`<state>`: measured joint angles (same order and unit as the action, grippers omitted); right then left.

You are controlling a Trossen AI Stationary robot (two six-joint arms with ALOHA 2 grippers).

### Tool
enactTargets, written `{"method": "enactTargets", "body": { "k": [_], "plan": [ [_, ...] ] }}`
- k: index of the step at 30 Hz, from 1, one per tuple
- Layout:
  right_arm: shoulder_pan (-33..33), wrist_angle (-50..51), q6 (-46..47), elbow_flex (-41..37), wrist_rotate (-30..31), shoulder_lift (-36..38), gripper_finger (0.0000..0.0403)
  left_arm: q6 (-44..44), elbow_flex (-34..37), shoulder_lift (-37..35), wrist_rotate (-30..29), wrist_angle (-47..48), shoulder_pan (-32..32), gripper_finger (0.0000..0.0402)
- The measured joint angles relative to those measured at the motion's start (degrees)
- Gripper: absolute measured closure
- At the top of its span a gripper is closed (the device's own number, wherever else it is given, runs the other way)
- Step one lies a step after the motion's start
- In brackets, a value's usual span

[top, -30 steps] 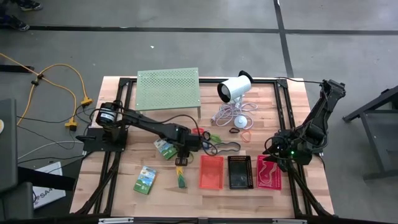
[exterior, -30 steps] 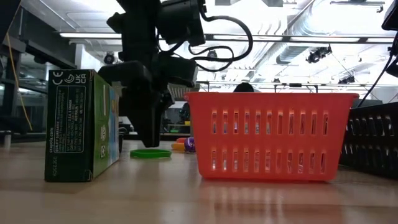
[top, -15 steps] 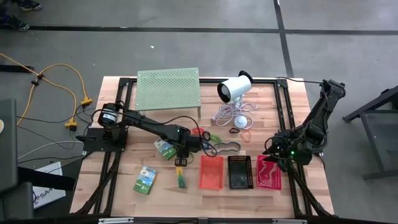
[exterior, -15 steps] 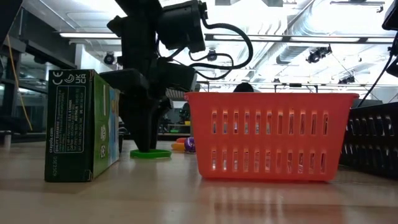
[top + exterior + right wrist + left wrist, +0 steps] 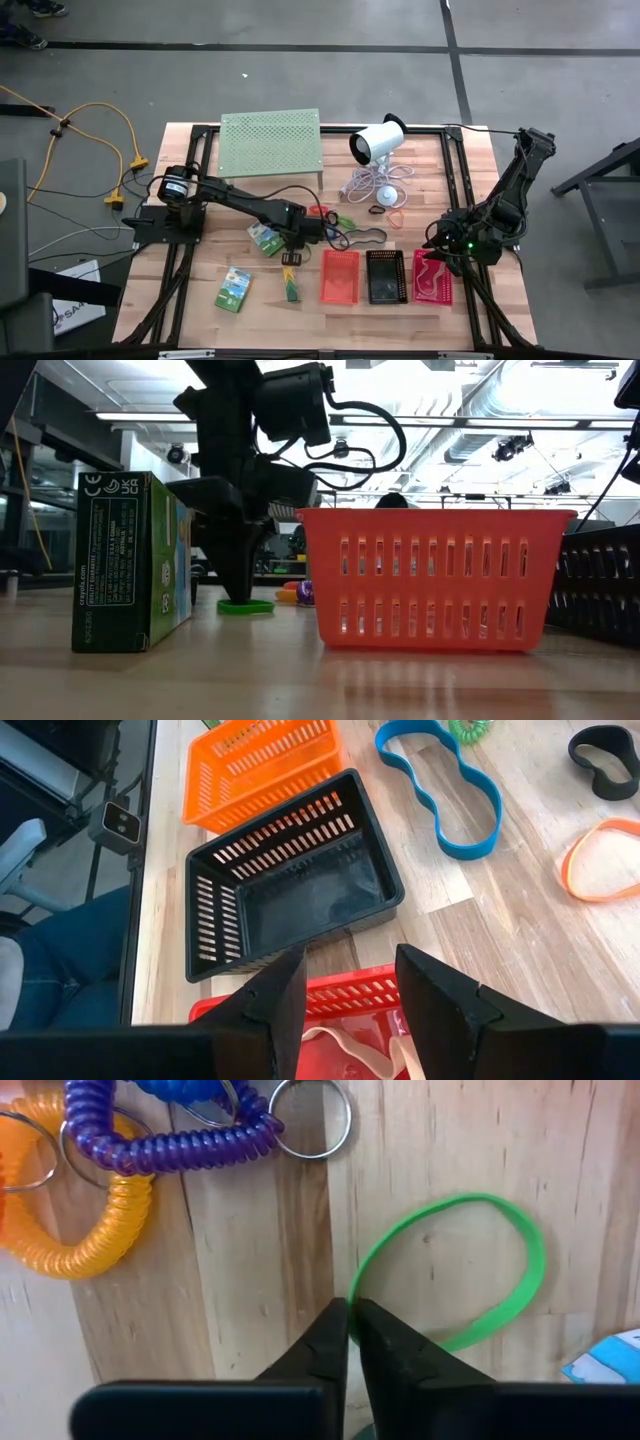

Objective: Pick & Place Office Desk Supplies
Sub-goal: Put the green rubber band into the red basket

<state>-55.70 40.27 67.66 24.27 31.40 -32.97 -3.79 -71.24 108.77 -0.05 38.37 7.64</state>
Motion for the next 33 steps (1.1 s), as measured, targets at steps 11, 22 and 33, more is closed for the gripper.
{"method": "enactTargets", "body": {
  "k": [11,22,33],
  "plan": [
    [-0.02,0.0,0.02,0.0,0.0,0.0,0.0259,1.06,-0.56,0.13,0.25,0.5,0.0,0.04],
    [-0.02,-0.02,-0.18,0.0,0.01,0.0,0.0259,2.32,-1.38,-6.57,0.33,-0.53,-0.46,0.0401],
    [0.0,-0.02,-0.37,0.0,0.02,0.0,0.0259,3.11,-1.4,-14.16,-3.34,-5.14,-2.32,0.0401]
  ]
}}
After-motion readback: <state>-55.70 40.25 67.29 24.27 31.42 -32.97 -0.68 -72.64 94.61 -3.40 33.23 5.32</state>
